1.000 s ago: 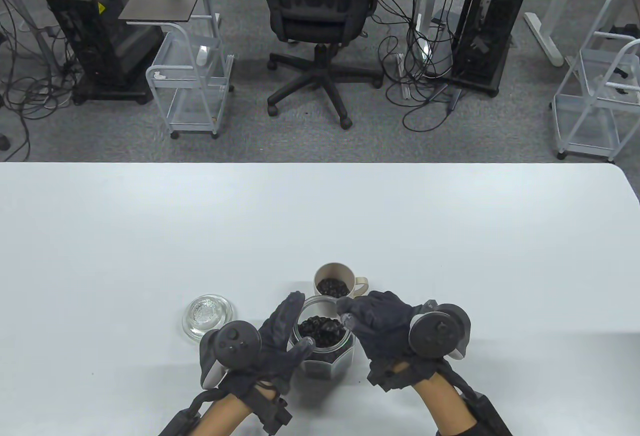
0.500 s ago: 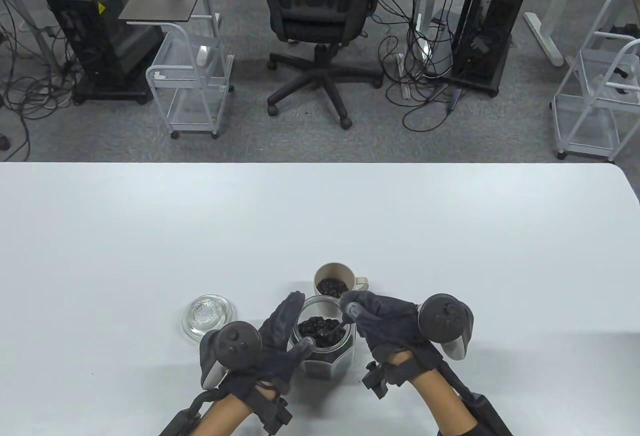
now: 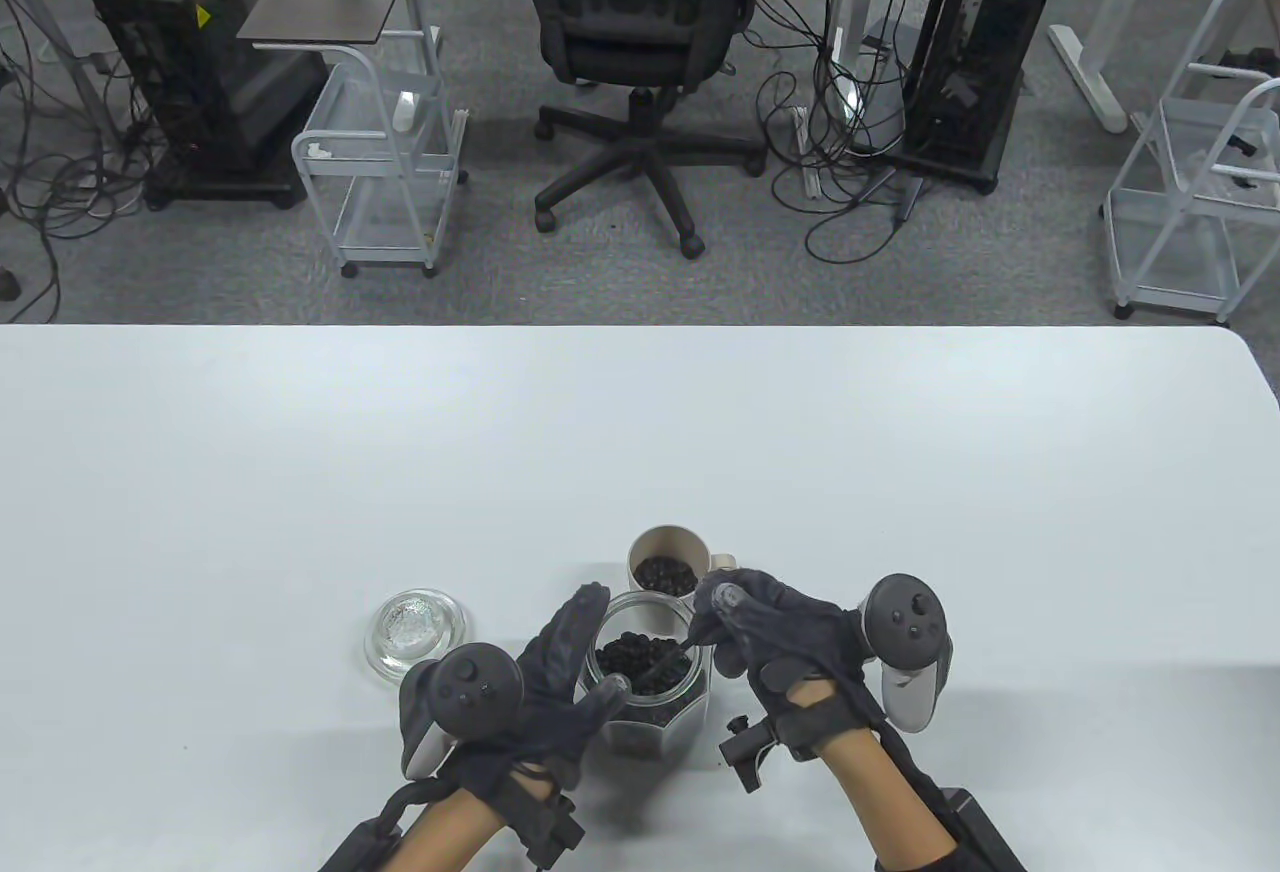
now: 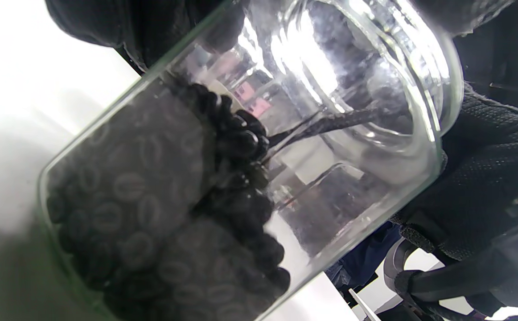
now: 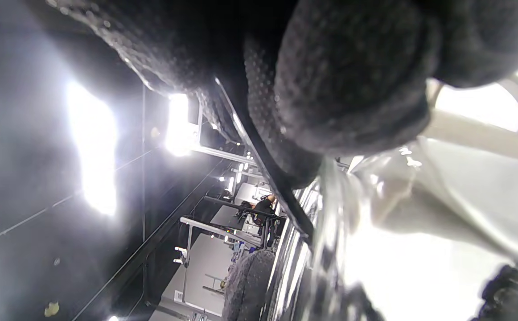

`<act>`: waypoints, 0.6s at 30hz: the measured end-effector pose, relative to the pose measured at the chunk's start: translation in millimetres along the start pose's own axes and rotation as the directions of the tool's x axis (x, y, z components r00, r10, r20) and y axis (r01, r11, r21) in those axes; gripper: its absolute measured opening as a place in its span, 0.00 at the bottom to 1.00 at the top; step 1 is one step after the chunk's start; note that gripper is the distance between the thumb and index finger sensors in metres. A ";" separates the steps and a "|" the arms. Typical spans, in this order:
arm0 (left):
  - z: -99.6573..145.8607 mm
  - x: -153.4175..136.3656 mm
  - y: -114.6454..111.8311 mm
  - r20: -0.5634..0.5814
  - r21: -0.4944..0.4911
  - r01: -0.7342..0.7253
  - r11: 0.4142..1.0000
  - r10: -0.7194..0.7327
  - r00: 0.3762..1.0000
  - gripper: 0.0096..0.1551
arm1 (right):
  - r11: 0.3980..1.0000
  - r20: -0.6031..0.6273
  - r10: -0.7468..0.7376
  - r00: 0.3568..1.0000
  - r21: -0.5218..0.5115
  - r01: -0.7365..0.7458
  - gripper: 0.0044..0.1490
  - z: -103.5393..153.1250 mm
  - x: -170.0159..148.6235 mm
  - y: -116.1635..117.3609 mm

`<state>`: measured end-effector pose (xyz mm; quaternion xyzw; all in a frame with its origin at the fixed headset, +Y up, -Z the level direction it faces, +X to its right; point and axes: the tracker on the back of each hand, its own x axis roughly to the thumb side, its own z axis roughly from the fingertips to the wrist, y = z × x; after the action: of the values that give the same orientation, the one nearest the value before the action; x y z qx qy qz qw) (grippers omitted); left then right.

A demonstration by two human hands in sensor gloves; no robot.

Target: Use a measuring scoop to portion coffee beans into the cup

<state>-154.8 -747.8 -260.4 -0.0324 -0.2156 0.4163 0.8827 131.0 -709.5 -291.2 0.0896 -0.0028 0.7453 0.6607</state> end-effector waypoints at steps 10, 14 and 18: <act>0.0 -0.2 0.0 0.001 -0.002 -0.001 1.000 0.001 1.000 0.56 | 0.991 -0.119 -0.126 0.985 -0.064 0.119 0.23 1.4 -11.9 -5.7; 0.0 -0.3 -0.1 0.002 -0.002 -0.002 1.000 0.002 1.000 0.56 | 0.984 -0.152 -0.164 0.975 -0.100 0.150 0.23 1.1 -17.4 -11.5; -0.1 -0.3 0.0 0.002 -0.003 -0.003 1.000 0.003 1.000 0.56 | 0.975 -0.167 -0.207 0.964 -0.122 0.188 0.23 0.6 -19.9 -17.2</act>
<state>-154.9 -748.1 -260.6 -0.0339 -0.2170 0.4171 0.8819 150.2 -726.9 -295.2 -0.0126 0.0263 0.6795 0.7331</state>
